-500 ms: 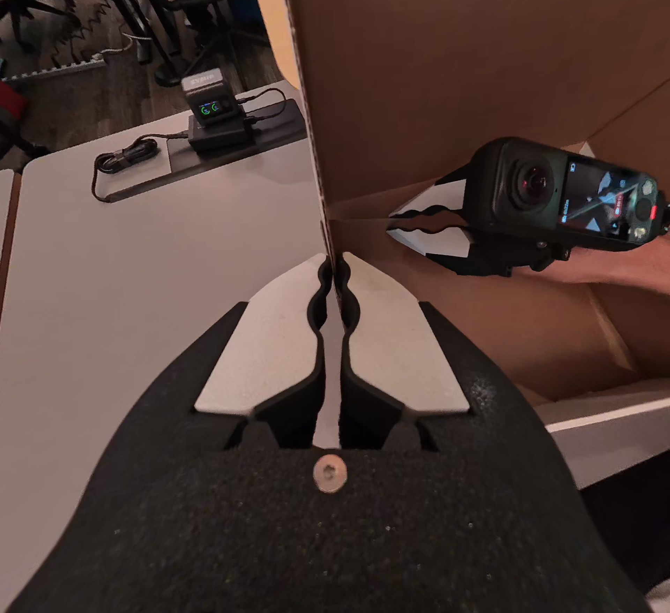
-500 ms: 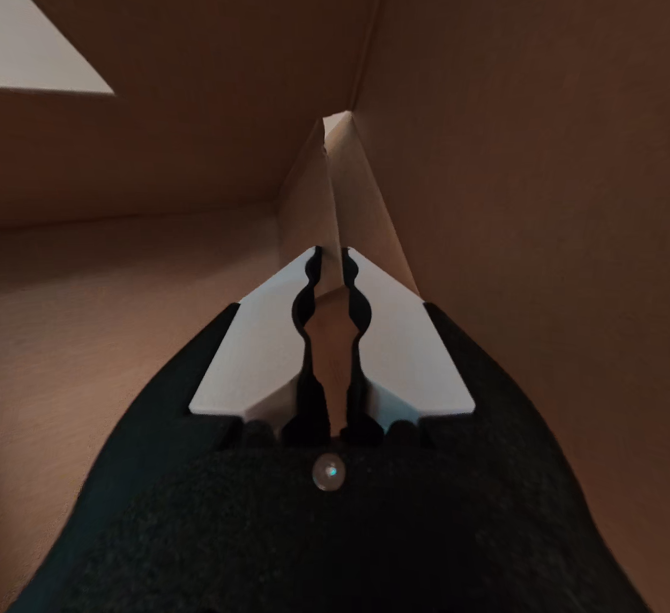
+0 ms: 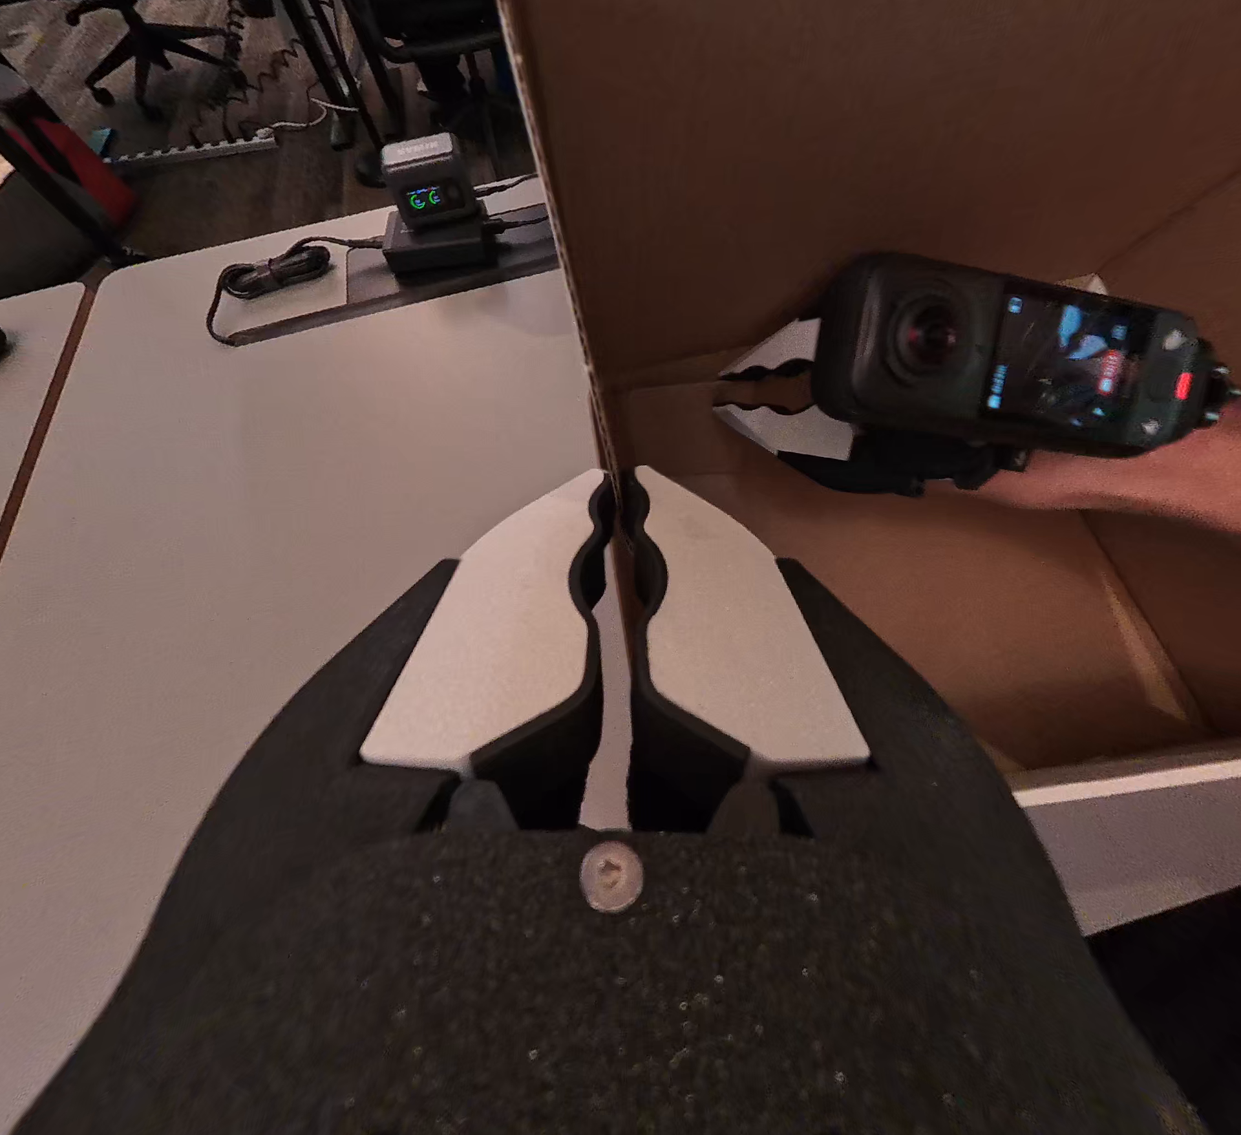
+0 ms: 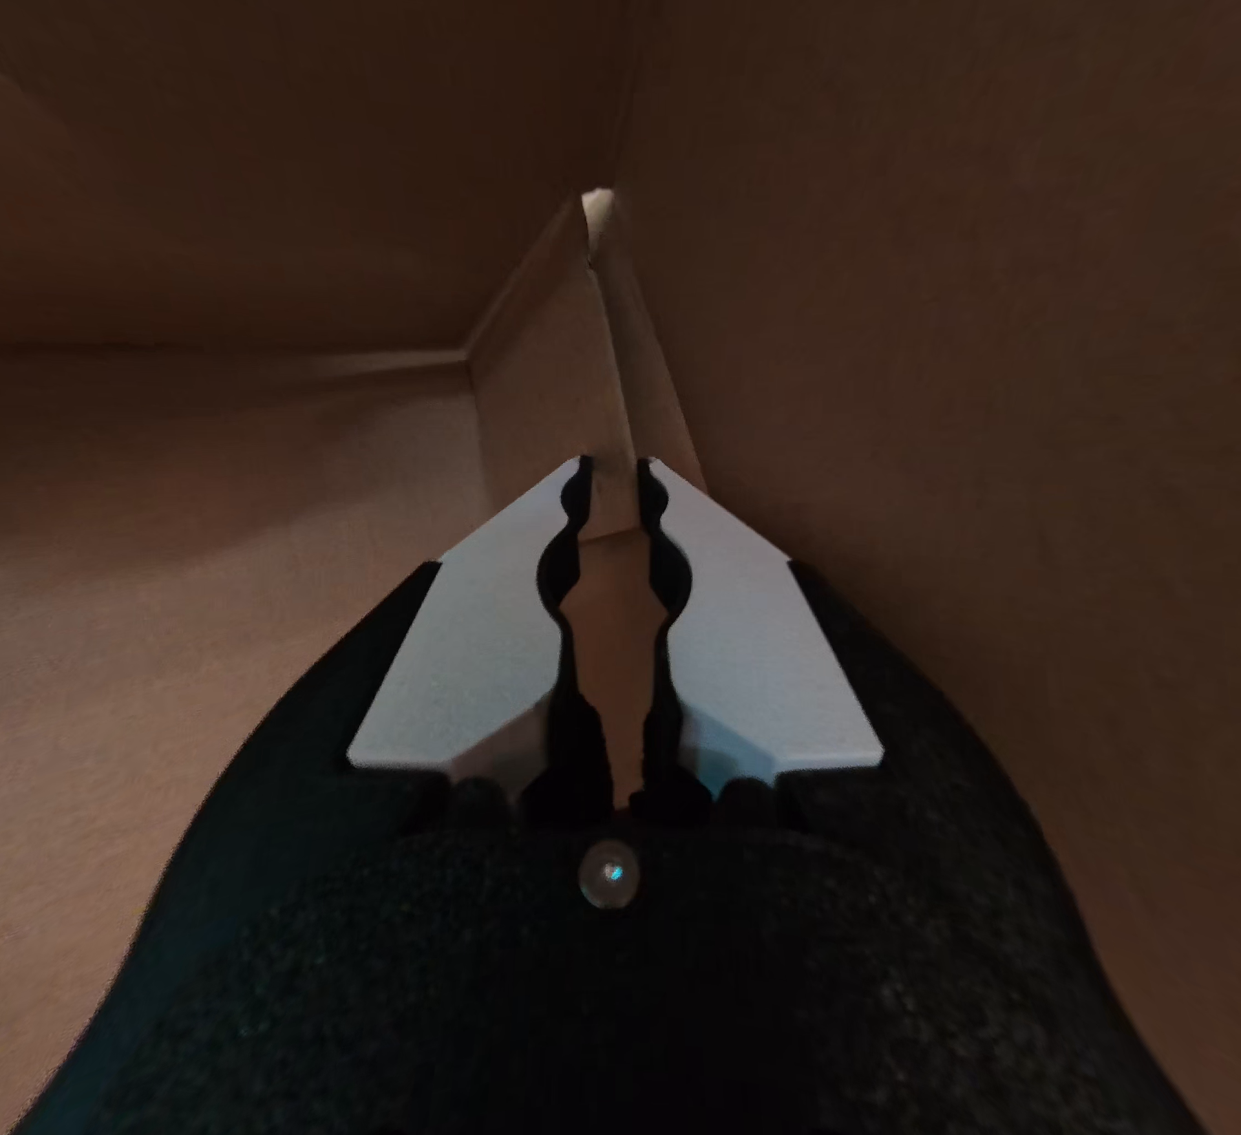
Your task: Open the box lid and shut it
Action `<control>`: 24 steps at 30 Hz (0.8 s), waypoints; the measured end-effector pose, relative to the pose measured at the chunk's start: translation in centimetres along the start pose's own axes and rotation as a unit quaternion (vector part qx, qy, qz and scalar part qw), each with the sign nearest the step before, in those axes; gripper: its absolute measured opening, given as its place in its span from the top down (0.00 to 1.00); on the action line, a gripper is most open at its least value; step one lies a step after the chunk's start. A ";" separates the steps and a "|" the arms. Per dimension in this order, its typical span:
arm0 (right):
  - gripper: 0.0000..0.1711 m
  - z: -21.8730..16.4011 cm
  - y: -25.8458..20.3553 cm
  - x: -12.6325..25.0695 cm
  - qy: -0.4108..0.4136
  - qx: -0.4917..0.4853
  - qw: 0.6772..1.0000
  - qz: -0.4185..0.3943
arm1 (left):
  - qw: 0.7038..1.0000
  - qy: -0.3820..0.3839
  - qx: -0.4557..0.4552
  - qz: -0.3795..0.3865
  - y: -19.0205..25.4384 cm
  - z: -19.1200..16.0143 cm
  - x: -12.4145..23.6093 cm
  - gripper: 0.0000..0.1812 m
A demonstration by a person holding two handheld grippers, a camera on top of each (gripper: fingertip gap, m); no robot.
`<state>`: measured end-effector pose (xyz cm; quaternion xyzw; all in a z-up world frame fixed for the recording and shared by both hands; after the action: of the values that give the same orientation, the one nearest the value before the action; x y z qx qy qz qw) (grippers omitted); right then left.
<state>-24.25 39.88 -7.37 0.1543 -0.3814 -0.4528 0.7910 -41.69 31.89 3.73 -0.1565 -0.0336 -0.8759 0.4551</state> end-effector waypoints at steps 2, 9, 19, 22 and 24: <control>0.93 0.4 -0.1 0.8 0.006 0.015 1.000 -0.012 | 1.000 0.004 0.011 0.001 -0.1 -0.3 0.0 0.99; 0.83 6.4 -4.3 16.9 0.179 0.008 0.984 0.007 | 1.000 0.006 -0.008 0.018 0.0 -0.6 0.0 0.99; 0.69 -6.8 3.7 27.7 0.149 -0.302 0.908 -0.251 | 0.999 0.013 -0.024 0.027 0.6 -0.7 0.0 0.99; 0.92 -6.2 3.9 26.2 0.106 -0.293 0.903 -0.297 | 0.999 0.019 -0.033 0.029 1.1 -0.6 0.0 0.99; 0.98 -5.7 3.7 25.6 0.089 -0.296 0.894 -0.325 | 0.998 0.028 -0.045 0.030 1.3 -0.5 0.0 0.98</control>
<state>-10.14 19.94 2.86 0.0687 -0.0862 -0.7608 0.6396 -40.75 30.98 3.13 -0.1529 0.0230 -0.8665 0.4746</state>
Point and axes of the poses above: each gripper's, where its closed fingertips meet, x back along the fingers, z out of its top, y = z × x across the jaws, the point moved 9 cm from there along x, back along the fingers, and after that the axes turned 10 degrees about y, right-handed, at the moved point
